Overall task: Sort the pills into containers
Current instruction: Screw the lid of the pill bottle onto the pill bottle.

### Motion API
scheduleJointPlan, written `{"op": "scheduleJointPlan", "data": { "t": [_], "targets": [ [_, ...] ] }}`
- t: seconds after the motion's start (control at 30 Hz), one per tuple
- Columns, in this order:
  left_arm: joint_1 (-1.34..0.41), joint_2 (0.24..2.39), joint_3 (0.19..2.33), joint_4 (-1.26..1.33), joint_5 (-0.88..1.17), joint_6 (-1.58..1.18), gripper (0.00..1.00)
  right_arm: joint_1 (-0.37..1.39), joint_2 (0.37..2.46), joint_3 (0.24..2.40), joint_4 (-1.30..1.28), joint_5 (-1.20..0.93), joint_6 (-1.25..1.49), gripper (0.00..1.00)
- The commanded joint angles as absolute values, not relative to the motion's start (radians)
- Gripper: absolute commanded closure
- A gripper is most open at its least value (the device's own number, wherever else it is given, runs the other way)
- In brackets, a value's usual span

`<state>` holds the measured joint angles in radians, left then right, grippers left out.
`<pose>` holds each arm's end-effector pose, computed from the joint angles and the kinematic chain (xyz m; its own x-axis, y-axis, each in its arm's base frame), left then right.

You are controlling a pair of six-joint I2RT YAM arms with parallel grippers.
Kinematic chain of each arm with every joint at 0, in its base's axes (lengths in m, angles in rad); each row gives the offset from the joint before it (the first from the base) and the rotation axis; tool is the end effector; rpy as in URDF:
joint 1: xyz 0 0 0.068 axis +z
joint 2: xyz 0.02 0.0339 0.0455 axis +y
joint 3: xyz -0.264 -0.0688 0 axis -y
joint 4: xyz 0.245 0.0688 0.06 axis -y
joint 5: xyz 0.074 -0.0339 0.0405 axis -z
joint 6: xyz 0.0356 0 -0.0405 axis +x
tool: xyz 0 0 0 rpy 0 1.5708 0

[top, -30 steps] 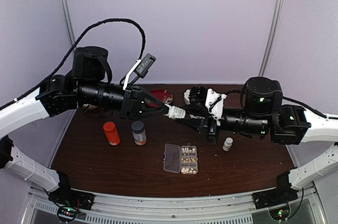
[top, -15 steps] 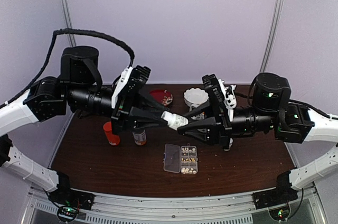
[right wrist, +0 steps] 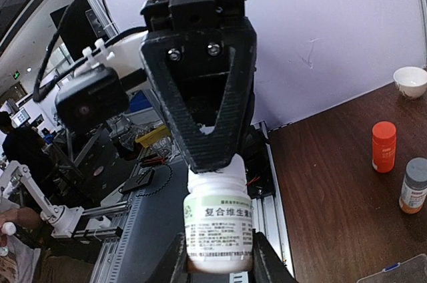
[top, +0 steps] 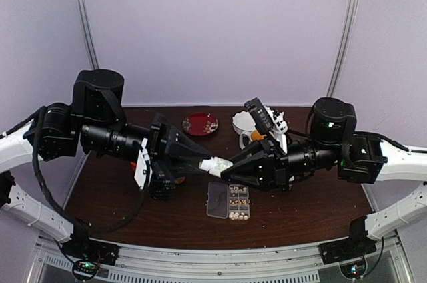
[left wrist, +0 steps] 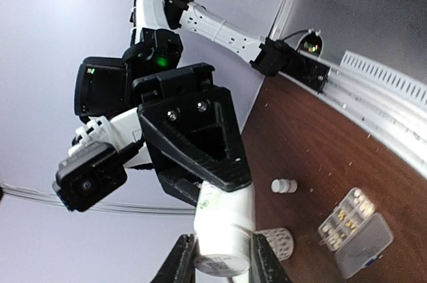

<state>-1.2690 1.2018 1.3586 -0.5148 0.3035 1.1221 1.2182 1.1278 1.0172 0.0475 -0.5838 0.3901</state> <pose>0.0667 -0.2500 0.4194 0.8508 0.1599 -0.5006 0.5252 -0.2943 0.7985 0.0715 0.2512 0.3781 -0.3902 -0.1415 -0.9098 -0.8916 -0.1885 0.4117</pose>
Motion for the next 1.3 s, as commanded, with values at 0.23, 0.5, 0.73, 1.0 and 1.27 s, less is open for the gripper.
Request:
{"op": "scheduleJointPlan", "data": {
  "t": [0.23, 0.5, 0.73, 1.0, 1.27],
  "targets": [
    [-1.331, 1.262, 0.968, 0.196, -0.246, 1.931, 1.0, 1.234, 1.156, 1.059, 0.516, -0.678, 0.607, 1.0],
    [-1.337, 1.257, 0.917, 0.399, -0.305, 2.072, 0.99, 1.223, 1.146, 1.049, 0.529, -0.651, 0.649, 1.0],
    [-1.338, 1.216, 0.883, 0.515, -0.28, 1.809, 0.4, 1.2, 1.064, 1.079, 0.209, -0.564, 0.464, 1.0],
    [-1.338, 1.119, 0.847, 0.458, -0.23, 1.441, 0.22, 1.175, 0.956, 1.144, -0.175, -0.362, 0.178, 1.0],
    [-1.337, 1.044, 0.923, 0.221, -0.107, 0.781, 0.17, 1.176, 0.94, 1.106, -0.244, -0.228, -0.167, 1.0]
  ]
}}
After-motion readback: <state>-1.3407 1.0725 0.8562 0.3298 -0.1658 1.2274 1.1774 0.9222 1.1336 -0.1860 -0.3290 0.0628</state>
